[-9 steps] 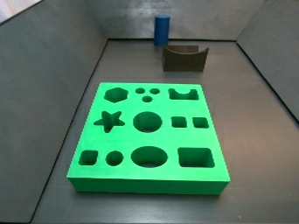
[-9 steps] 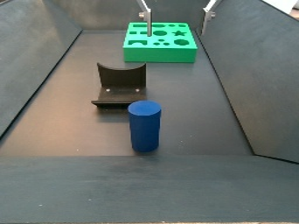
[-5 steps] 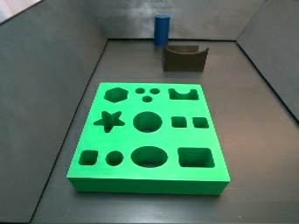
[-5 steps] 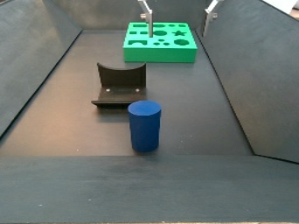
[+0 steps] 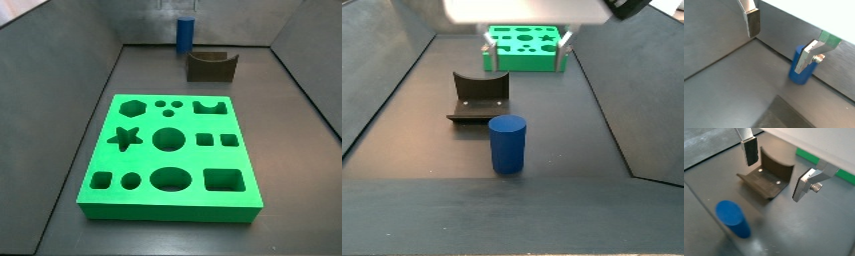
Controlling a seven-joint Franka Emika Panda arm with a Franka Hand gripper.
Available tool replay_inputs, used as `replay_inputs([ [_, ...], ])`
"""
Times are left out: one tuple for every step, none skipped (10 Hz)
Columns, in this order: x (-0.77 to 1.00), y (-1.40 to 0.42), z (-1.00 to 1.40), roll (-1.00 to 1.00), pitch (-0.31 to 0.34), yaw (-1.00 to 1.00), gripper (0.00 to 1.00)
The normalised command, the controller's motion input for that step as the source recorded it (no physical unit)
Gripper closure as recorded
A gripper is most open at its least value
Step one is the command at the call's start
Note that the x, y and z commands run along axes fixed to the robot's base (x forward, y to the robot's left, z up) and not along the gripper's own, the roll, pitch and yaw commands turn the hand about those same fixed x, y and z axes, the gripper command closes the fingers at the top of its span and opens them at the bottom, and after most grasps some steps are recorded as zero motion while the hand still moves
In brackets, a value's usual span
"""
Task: Pick up the oval object. Move up. Move to above the board. Insert the oval object.
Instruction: Pick up the oval object.
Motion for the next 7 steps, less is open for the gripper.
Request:
replay_inputs([
  [0.91, 0.39, -0.19, -0.11, 0.074, -0.11, 0.0],
  [0.92, 0.29, -0.14, -0.07, 0.106, -0.17, 0.0],
  [0.78, 0.3, -0.13, -0.1, 0.083, -0.23, 0.0],
  [0.57, 0.31, -0.24, -0.05, 0.05, -0.17, 0.0],
  [0.27, 0.42, -0.42, 0.0, 0.0, -0.02, 0.0],
  [0.13, 0.39, -0.46, 0.0, 0.0, 0.01, 0.0],
  [0.15, 0.39, -0.5, 0.0, 0.0, 0.04, 0.0],
])
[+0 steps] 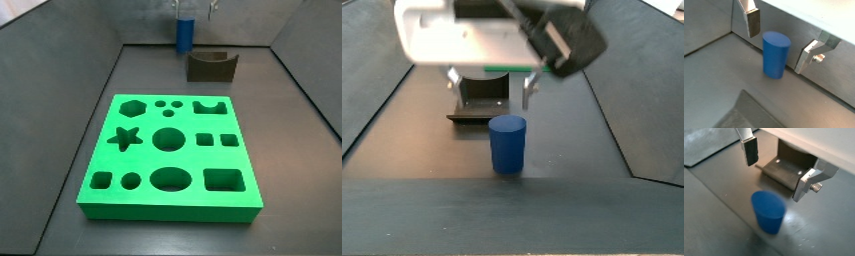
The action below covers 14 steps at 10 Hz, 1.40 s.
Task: Pick up the oval object. Move up. Move to above the board. Insert the oval object.
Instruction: Pick up the oval object.
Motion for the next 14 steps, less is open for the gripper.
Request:
replay_inputs([
  [0.04, 0.28, -0.24, 0.0, 0.0, 0.06, 0.0],
  [0.0, -0.02, -0.09, 0.0, -0.026, 0.04, 0.0],
  [-0.06, 0.0, -0.16, 0.0, -0.039, 0.02, 0.0],
  [-0.04, 0.0, -0.17, 0.0, -0.023, 0.04, 0.0],
  [-0.15, 0.13, -0.35, 0.0, -0.063, 0.11, 0.0],
  [-0.19, 0.17, -0.41, 0.01, -0.066, 0.1, 0.0],
  [-0.26, 0.2, -0.43, 0.01, -0.074, 0.02, 0.0],
  [-0.12, 0.2, -0.39, 0.0, -0.033, -0.11, 0.0],
  [-0.08, 0.25, -0.32, -0.03, 0.0, -0.46, 0.0],
  [0.0, 0.23, -0.21, -0.06, 0.0, -0.66, 0.0],
  [0.0, 0.19, 0.0, -0.11, 0.0, -0.36, 0.0],
  [0.0, 0.0, 0.0, 0.0, 0.0, 0.0, 0.0],
  [0.0, 0.0, 0.0, 0.0, 0.0, 0.0, 1.0],
  [0.0, 0.0, 0.0, 0.0, 0.0, 0.0, 1.0],
])
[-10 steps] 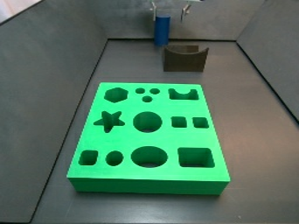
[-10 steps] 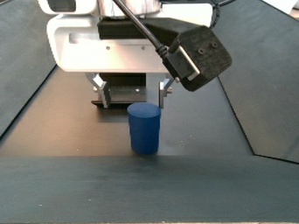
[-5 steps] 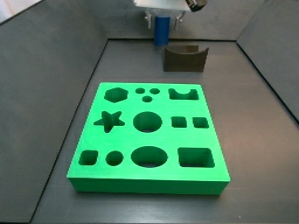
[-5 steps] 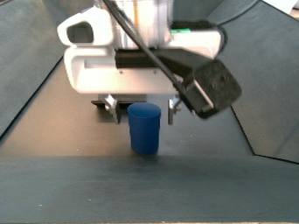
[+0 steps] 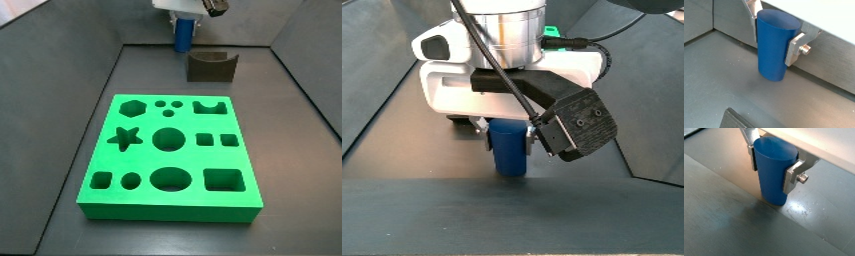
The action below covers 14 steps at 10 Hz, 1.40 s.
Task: Pick up the oval object. Move up. Move to above the board. Insert the oval object.
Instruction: Pick up the oval object, then move up.
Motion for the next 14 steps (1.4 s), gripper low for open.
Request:
replay_inputs([
  [0.0, 0.0, 0.0, 0.0, 0.0, 0.0, 1.0],
  [0.0, 0.0, 0.0, 0.0, 0.0, 0.0, 1.0],
  [0.0, 0.0, 0.0, 0.0, 0.0, 0.0, 1.0],
  [0.0, 0.0, 0.0, 0.0, 0.0, 0.0, 1.0],
  [0.0, 0.0, 0.0, 0.0, 0.0, 0.0, 1.0],
  [0.0, 0.0, 0.0, 0.0, 0.0, 0.0, 1.0],
  [0.0, 0.0, 0.0, 0.0, 0.0, 0.0, 1.0],
  [0.0, 0.0, 0.0, 0.0, 0.0, 0.0, 1.0],
  [0.0, 0.0, 0.0, 0.0, 0.0, 0.0, 1.0],
  [0.0, 0.0, 0.83, 0.0, 0.0, 0.0, 1.0],
  [-0.04, 0.05, 0.75, 0.0, 0.03, -0.01, 1.0],
  [-0.04, 0.04, 0.62, 0.01, 0.037, -0.02, 1.0],
  [-0.03, 0.01, 0.39, 0.02, 0.034, -0.03, 1.0],
  [-0.03, 0.01, 0.22, 0.03, 0.036, -0.03, 1.0],
])
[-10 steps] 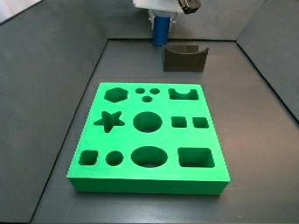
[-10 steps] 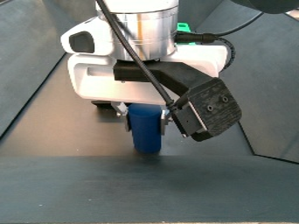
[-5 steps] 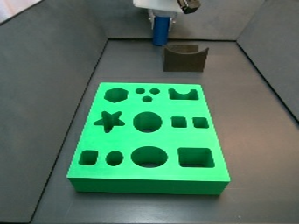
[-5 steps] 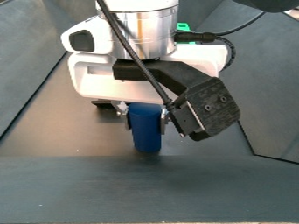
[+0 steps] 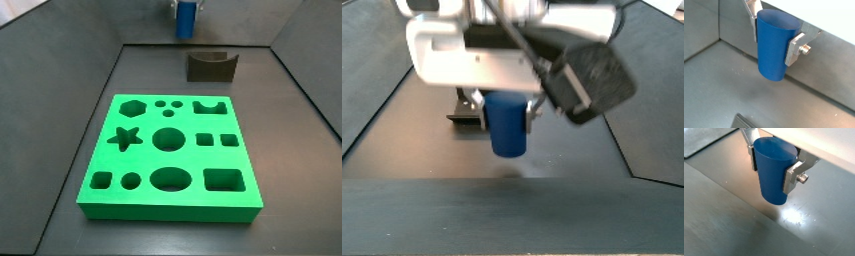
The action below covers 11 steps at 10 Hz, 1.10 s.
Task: Pick up the oval object. Move up. Move to above the board. Insert the oval object.
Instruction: Move to above the board.
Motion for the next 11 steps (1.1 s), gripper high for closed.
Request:
replay_inputs([
  [-0.11, -0.49, 1.0, -0.07, 0.145, -0.06, 1.0],
  [-0.11, -0.48, 1.0, -0.06, 0.141, -0.05, 1.0],
  [-0.11, -0.38, 1.0, -0.02, 0.097, -0.02, 1.0],
  [-0.1, -0.29, 0.96, 0.01, 0.069, 0.0, 1.0],
  [-0.07, -0.21, 0.78, 0.04, 0.056, 0.01, 1.0],
  [-0.04, -0.11, 0.53, 0.06, 0.056, 0.02, 1.0],
  [-0.03, -0.07, 0.35, 0.07, 0.059, 0.02, 1.0],
  [-0.11, -1.0, 0.33, 0.03, 0.05, 0.63, 1.0],
  [-0.11, -1.0, 0.32, 0.04, 0.04, 0.6, 1.0],
  [-0.12, -1.0, 0.33, 0.08, -0.005, 0.44, 1.0],
  [-0.12, -1.0, 0.33, 0.05, -0.033, 0.23, 1.0],
])
